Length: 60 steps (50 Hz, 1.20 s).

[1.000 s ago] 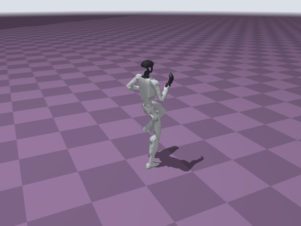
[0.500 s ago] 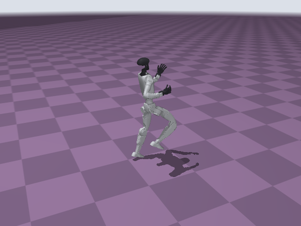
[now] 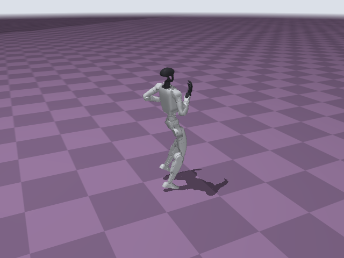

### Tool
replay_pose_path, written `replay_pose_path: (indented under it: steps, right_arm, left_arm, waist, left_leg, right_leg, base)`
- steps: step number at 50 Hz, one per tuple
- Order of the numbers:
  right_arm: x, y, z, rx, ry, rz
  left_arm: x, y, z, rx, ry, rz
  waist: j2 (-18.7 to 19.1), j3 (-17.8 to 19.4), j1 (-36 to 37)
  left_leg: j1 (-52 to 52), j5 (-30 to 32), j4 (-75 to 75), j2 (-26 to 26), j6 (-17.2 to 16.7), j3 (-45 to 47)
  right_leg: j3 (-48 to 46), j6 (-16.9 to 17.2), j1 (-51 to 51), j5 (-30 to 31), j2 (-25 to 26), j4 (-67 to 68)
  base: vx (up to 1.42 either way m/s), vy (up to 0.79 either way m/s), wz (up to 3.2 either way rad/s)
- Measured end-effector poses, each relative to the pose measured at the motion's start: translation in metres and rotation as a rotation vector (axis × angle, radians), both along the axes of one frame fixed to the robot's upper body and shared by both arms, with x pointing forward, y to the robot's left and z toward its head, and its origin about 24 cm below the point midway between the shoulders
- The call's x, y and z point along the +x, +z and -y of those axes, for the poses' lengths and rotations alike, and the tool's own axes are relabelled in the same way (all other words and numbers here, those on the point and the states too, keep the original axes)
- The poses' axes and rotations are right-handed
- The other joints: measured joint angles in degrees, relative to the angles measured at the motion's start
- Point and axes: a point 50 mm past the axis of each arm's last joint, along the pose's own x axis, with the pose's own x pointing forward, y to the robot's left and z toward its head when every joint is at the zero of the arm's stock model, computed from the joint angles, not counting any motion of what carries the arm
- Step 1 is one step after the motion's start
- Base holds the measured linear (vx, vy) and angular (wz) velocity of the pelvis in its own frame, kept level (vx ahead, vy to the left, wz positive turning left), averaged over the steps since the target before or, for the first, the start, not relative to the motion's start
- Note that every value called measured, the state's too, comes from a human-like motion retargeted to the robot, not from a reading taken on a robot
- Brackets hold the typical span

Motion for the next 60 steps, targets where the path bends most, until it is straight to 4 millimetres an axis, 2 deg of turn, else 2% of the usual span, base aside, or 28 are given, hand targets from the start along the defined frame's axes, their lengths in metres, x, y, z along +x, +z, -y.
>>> replay_pose_path:
  steps: [3,4,5,8,10,13,15,17,18,20,23,25,28,30,32,33,35,37,39,41,43,45,47,50,52,55,58,60]
  right_arm:
    - [0.013,-0.034,-0.012,-0.213,-0.079,-0.095]
    - [0.018,-0.046,-0.013,-0.231,-0.091,-0.143]
    - [0.021,-0.059,-0.015,-0.207,-0.078,-0.209]
    - [0.031,-0.090,-0.002,-0.258,-0.237,-0.315]
    - [0.022,-0.103,0.028,-0.174,-0.359,-0.426]
    - [-0.015,-0.105,0.068,-0.146,-0.414,-0.519]
    - [-0.035,-0.100,0.081,-0.275,-0.375,-0.548]
    - [-0.048,-0.102,0.089,-0.372,-0.344,-0.606]
    - [-0.055,-0.105,0.094,-0.404,-0.353,-0.645]
    - [-0.064,-0.120,0.099,-0.439,-0.410,-0.733]
    - [-0.057,-0.145,0.100,-0.544,-0.479,-0.762]
    - [-0.037,-0.162,0.096,-0.538,-0.494,-0.783]
    - [0.011,-0.173,0.085,-0.474,-0.535,-0.739]
    - [0.056,-0.136,0.074,-0.391,-0.567,-0.541]
    - [0.086,-0.064,0.040,-0.239,-0.458,-0.236]
    - [0.085,-0.029,0.026,-0.160,-0.378,-0.101]
    - [0.059,0.013,0.013,-0.015,-0.282,0.076]
    - [0.025,0.029,0.017,0.044,-0.253,0.179]
    - [0.006,0.032,0.018,0.040,-0.191,0.206]
    - [0.004,0.018,0.018,0.014,-0.157,0.124]
    - [0.010,-0.012,0.015,-0.051,-0.189,-0.024]
    - [0.022,-0.047,0.009,-0.178,-0.245,-0.172]
    - [0.027,-0.078,0.013,-0.291,-0.341,-0.270]
    - [0.030,-0.114,0.032,-0.366,-0.488,-0.404]
    - [0.017,-0.126,0.057,-0.274,-0.537,-0.519]
    - [-0.022,-0.128,0.087,-0.335,-0.542,-0.597]
    - [-0.053,-0.124,0.097,-0.474,-0.441,-0.679]
    - [-0.069,-0.131,0.103,-0.482,-0.398,-0.781]
  left_arm:
    - [0.027,-0.011,0.008,0.053,0.041,0.071]
    - [0.041,-0.013,0.015,0.050,0.048,0.119]
    - [0.057,-0.014,0.024,0.038,0.046,0.171]
    - [0.130,0.013,0.068,-0.068,0.077,0.426]
    - [0.174,0.078,0.098,-0.109,0.065,0.707]
    - [0.175,0.177,0.124,-0.100,-0.050,1.138]
    - [0.157,0.202,0.123,-0.132,-0.050,1.288]
    - [0.141,0.204,0.116,-0.198,-0.047,1.327]
    - [0.135,0.202,0.112,-0.226,-0.053,1.327]
    - [0.124,0.195,0.103,-0.276,-0.080,1.297]
    - [0.115,0.176,0.094,-0.364,-0.123,1.194]
    - [0.117,0.160,0.097,-0.455,-0.115,1.101]
    - [0.120,0.119,0.080,-0.397,-0.015,0.902]
    - [0.117,0.076,0.056,-0.307,0.104,0.701]
    - [0.091,0.037,0.019,-0.177,0.173,0.504]
    - [0.073,0.024,0.006,-0.111,0.180,0.412]
    - [0.040,0.013,-0.002,0.003,0.125,0.264]
    - [0.025,0.013,0.001,0.077,-0.010,0.167]
    - [0.011,0.006,-0.002,0.093,-0.076,0.065]
    - [-0.002,-0.005,-0.007,0.072,-0.044,-0.024]
    - [-0.003,-0.020,-0.005,0.071,0.008,-0.059]
    - [0.024,-0.033,0.001,0.075,0.090,-0.018]
    - [0.065,-0.032,0.017,0.060,0.099,0.105]
    - [0.142,0.014,0.058,-0.008,0.108,0.439]
    - [0.177,0.080,0.088,0.023,0.040,0.750]
    - [0.175,0.161,0.117,-0.031,-0.079,1.098]
    - [0.142,0.179,0.110,-0.175,-0.067,1.209]
    - [0.124,0.173,0.108,-0.165,-0.086,1.222]
  waist:
    - [2.8,-1.3,-3.9]
    - [4.2,-1.4,-5.2]
    - [5.9,-1.1,-6.5]
    - [5.8,4.4,-12.7]
    - [4.6,9.9,-19.2]
    - [5.7,7.1,-20.9]
    - [6.7,2.1,-21.0]
    - [7.1,-1.5,-23.3]
    - [6.7,-2.1,-24.5]
    - [2.9,-2.2,-24.7]
    - [-1.9,2.7,-19.7]
    - [-5.0,2.7,-14.4]
    - [-6.1,4.4,-6.3]
    - [-3.4,11.9,-0.2]
    - [-1.7,18.5,-0.5]
    - [-2.5,18.3,-2.4]
    - [-4.5,11.6,-5.6]
    - [-6.0,4.3,-2.1]
    - [-5.9,1.2,2.1]
    - [-2.4,1.5,2.4]
    - [2.5,3.2,-1.1]
    - [0.5,0.1,-3.8]
    - [2.1,1.8,-7.6]
    - [2.3,7.5,-16.9]
    - [2.2,8.5,-20.4]
    - [3.1,2.1,-19.2]
    - [5.0,-4.9,-23.5]
    - [5.6,-8.4,-25.2]
  left_leg:
    - [11.7,12.6,-32.1,-1.4,-4.6,-5.7]
    - [14.1,10.6,-37.9,-0.2,-5.7,-6.7]
    - [16.5,6.1,-42.1,1.6,-6.7,-7.3]
    - [16.2,-18.2,-38.6,3.2,1.5,-6.3]
    - [10.4,-24.6,-27.3,2.3,7.0,-12.0]
    - [7.7,-17.9,-28.4,2.9,5.3,-12.8]
    - [13.9,-6.8,-41.7,3.3,3.3,-9.7]
    - [17.4,6.8,-49.9,2.7,-1.1,-10.4]
    - [18.5,11.0,-50.9,2.0,-2.4,-11.1]
    - [18.2,9.9,-43.4,-1.1,0.9,-8.4]
    - [5.2,-5.4,-1.7,-1.4,6.4,-0.1]
    - [-12.4,-13.1,28.6,-1.6,9.3,2.7]
    - [-37.2,-17.4,61.2,1.7,4.8,1.9]
    - [-44.7,-19.4,73.3,4.8,-2.9,-0.5]
    - [-43.8,-22.9,75.5,5.7,-6.6,-3.1]
    - [-43.9,-23.5,74.6,5.7,-4.4,-3.3]
    - [-44.2,-22.1,68.9,3.2,2.3,-2.6]
    - [-38.5,-18.6,57.1,1.2,5.6,-0.8]
    - [-24.7,-13.8,40.0,1.4,4.0,1.0]
    - [-5.3,-5.2,17.4,2.2,-0.9,0.7]
    - [14.0,7.9,-9.1,3.1,-6.3,-1.6]
    - [19.1,15.3,-28.3,0.5,-3.0,-2.2]
    - [24.9,3.7,-38.4,2.2,-2.5,-3.6]
    - [25.8,-21.0,-38.2,4.3,1.3,-5.9]
    - [18.5,-26.7,-27.9,5.3,4.4,-8.7]
    - [15.3,-19.4,-28.3,5.4,3.5,-7.6]
    - [21.2,2.3,-41.6,4.7,-0.8,-7.2]
    - [18.8,9.9,-38.9,3.6,-3.1,-9.0]
  right_leg:
    - [-6.7,-2.7,-28.8,-17.0,1.1,55.4]
    - [-8.5,-3.2,-37.2,-20.1,2.0,69.1]
    - [-10.3,-4.1,-44.8,-22.9,3.4,81.2]
    - [-11.5,3.2,-67.1,-25.6,7.3,106.4]
    - [-12.7,6.2,-73.5,-28.0,4.9,112.8]
    - [-13.9,2.1,-75.0,-26.8,2.1,106.3]
    - [-14.0,-1.1,-69.5,-24.1,2.2,96.0]
    - [-14.0,-0.6,-58.2,-18.5,1.5,80.8]
    - [-13.7,1.1,-50.4,-14.3,0.7,71.5]
    - [-10.3,6.5,-33.6,-3.5,-0.7,49.5]
    - [1.2,10.7,-5.0,13.8,-1.0,5.5]
    - [8.3,13.0,1.9,16.6,-5.2,-10.8]
    - [10.4,8.6,3.7,-8.7,-8.6,-15.6]
    - [13.7,5.6,3.2,-21.0,-7.8,-9.5]
    - [16.7,0.1,4.3,-22.9,-5.3,-3.7]
    - [15.3,0.4,4.6,-21.9,-5.2,-3.1]
    - [8.8,2.3,9.1,-13.8,-6.9,-14.2]
    - [5.8,4.9,11.0,-0.2,-8.0,-24.0]
    - [6.8,6.5,10.0,8.4,-7.4,-23.9]
    - [4.7,4.0,9.3,7.1,-3.8,-15.1]
    - [-1.5,-1.5,1.8,-3.4,0.8,10.5]
    - [-4.9,0.6,-24.7,-13.6,-1.8,52.0]
    - [-7.5,1.4,-40.9,-19.5,-0.9,77.3]
    - [-8.7,9.5,-60.4,-24.1,-2.0,103.5]
    - [-8.6,7.3,-67.8,-28.5,-2.0,108.8]
    - [-9.9,2.5,-70.6,-26.4,-2.6,103.3]
    - [-12.4,3.2,-56.2,-15.8,-1.6,83.3]
    - [-11.8,4.5,-42.8,-7.1,0.4,62.9]
  base:
    - [0.05,0.05,-0.29]
    - [-0.01,0.03,-0.18]
    - [-0.09,0.04,-0.14]
    - [-0.19,0.02,0.74]
    - [-0.20,-0.03,2.19]
    - [0.06,-0.04,0.47]
    - [0.30,-0.05,-0.81]
    - [0.29,-0.07,0.24]
    - [0.24,-0.08,0.94]
    - [0.15,-0.08,0.85]
    - [0.05,-0.07,-0.16]
    - [0.01,-0.07,-0.60]
    - [-0.09,-0.05,-0.99]
    - [-0.16,-0.04,-2.02]
    - [-0.11,-0.03,-0.86]
    - [0.13,0.00,0.97]
    - [0.35,0.06,2.07]
    - [0.39,0.11,0.88]
    - [0.29,0.11,-0.92]
    - [0.20,0.12,-1.17]
    - [0.09,0.14,-0.23]
    - [-0.02,0.10,0.03]
    - [-0.11,0.13,0.49]
    - [-0.17,0.14,1.54]
    - [-0.17,0.06,1.23]
    - [0.21,-0.04,-0.35]
    - [0.43,-0.10,0.06]
    - [0.28,-0.11,0.88]
